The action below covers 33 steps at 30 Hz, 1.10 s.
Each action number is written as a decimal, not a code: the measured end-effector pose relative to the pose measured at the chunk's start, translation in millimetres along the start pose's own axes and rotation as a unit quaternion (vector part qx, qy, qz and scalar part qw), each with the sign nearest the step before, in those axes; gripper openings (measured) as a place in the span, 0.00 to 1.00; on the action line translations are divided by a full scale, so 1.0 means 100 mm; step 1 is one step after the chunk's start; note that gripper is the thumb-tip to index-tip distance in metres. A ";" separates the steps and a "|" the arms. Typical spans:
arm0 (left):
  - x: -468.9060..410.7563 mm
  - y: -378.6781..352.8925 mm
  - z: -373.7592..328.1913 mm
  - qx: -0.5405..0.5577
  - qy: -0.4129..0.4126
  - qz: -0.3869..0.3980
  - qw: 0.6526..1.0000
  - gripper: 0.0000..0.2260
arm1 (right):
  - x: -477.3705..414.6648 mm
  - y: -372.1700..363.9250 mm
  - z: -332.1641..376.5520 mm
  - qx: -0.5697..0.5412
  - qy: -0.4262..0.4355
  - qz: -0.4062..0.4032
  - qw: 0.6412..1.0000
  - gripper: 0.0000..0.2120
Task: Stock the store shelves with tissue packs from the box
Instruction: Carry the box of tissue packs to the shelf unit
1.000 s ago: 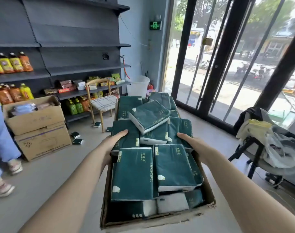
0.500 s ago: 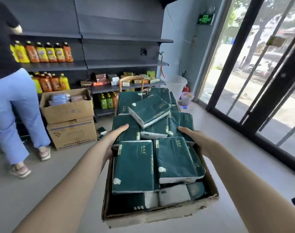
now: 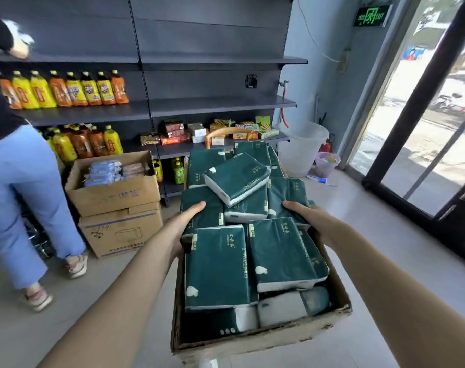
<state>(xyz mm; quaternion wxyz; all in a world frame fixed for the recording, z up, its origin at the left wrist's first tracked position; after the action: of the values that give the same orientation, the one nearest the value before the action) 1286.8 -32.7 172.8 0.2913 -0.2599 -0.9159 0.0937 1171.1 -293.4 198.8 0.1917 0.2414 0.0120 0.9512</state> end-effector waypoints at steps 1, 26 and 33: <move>-0.22 0.04 -0.09 0.003 -0.001 0.004 1.000 0.14 | -0.21 -0.01 0.07 -0.003 0.000 -0.001 1.000 0.23; -4.77 0.26 -2.29 -0.024 0.026 -0.017 0.999 0.22 | -4.85 0.42 1.65 -0.021 -0.057 -0.004 0.998 0.41; -5.94 0.06 -2.58 -0.020 0.039 -0.045 0.998 0.25 | -6.00 0.83 1.90 -0.021 -0.073 0.002 0.997 0.26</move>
<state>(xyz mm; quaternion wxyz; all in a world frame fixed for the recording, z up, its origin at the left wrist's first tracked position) 1852.2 -337.9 92.4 0.3254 -0.2277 -0.9163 0.0517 1715.7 -605.9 103.1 0.1952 0.3067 -0.0224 0.9313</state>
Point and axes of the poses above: each hand's wrist, its own x-axis away from the middle knuckle, its own y-axis out of the back of the hand, z = x × y, the point moved 9 cm from there along -x, towards the middle knuckle, and after that the axes turned 7 degrees about z, right-handed, at the moved point
